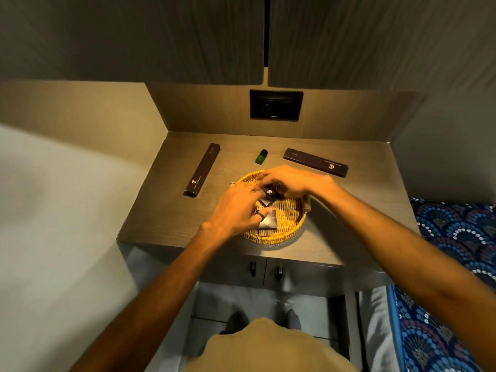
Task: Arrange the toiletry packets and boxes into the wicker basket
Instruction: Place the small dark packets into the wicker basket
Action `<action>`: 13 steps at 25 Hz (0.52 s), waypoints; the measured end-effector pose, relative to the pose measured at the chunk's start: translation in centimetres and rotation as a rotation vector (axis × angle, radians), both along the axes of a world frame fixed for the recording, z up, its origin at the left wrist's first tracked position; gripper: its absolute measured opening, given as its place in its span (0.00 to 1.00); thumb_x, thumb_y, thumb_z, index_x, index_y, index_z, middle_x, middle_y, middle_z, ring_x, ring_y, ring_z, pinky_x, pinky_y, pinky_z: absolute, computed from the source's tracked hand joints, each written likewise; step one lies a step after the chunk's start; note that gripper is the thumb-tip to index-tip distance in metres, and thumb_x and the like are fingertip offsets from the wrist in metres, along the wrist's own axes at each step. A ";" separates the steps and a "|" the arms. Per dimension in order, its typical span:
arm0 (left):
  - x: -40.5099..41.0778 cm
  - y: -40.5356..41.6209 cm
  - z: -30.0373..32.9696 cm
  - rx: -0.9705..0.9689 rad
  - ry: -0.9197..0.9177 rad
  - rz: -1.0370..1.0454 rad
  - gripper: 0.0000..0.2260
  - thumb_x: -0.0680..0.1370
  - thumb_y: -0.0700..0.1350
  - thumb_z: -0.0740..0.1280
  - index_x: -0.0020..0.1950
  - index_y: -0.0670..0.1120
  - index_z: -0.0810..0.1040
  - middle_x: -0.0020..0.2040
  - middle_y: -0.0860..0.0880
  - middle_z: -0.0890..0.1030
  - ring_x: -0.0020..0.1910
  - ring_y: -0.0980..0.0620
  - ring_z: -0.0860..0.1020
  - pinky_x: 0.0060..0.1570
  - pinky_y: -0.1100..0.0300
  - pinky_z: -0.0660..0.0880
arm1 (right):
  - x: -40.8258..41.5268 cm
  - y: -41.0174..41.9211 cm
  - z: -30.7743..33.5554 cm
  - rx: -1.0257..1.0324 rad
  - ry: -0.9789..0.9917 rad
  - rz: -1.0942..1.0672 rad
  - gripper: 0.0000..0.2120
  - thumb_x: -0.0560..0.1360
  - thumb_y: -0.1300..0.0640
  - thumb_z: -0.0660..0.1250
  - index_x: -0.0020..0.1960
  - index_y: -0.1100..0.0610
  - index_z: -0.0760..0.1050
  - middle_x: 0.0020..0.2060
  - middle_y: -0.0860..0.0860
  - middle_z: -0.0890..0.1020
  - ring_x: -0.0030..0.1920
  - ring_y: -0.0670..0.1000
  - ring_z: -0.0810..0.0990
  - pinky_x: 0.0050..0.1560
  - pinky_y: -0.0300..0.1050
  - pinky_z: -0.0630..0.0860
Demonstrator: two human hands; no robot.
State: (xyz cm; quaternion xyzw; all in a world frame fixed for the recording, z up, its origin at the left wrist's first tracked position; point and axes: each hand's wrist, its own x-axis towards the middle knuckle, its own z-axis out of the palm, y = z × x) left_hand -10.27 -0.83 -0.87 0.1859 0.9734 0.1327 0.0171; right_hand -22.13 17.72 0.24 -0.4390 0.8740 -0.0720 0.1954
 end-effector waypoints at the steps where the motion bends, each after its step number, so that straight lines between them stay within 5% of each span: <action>1: 0.0 -0.4 -0.3 0.009 0.092 0.053 0.26 0.81 0.58 0.66 0.76 0.48 0.73 0.77 0.43 0.72 0.78 0.41 0.66 0.78 0.42 0.59 | -0.2 0.2 -0.2 -0.043 -0.016 -0.084 0.32 0.72 0.64 0.75 0.74 0.51 0.73 0.74 0.54 0.74 0.75 0.57 0.71 0.74 0.56 0.69; 5: -0.5 -1.5 -2.0 -0.152 0.113 0.162 0.31 0.85 0.61 0.53 0.85 0.49 0.52 0.86 0.42 0.47 0.84 0.41 0.40 0.82 0.44 0.40 | -0.1 -0.2 -0.8 0.085 -0.055 -0.092 0.35 0.73 0.58 0.76 0.77 0.52 0.68 0.73 0.54 0.73 0.73 0.55 0.71 0.74 0.55 0.69; 13: -0.5 -1.9 -4.0 -0.097 0.073 0.203 0.31 0.86 0.60 0.49 0.85 0.48 0.46 0.85 0.42 0.44 0.83 0.43 0.37 0.81 0.46 0.35 | 0.5 -1.3 -0.9 0.100 0.079 0.093 0.28 0.70 0.64 0.77 0.69 0.53 0.78 0.68 0.53 0.75 0.69 0.56 0.74 0.68 0.52 0.75</action>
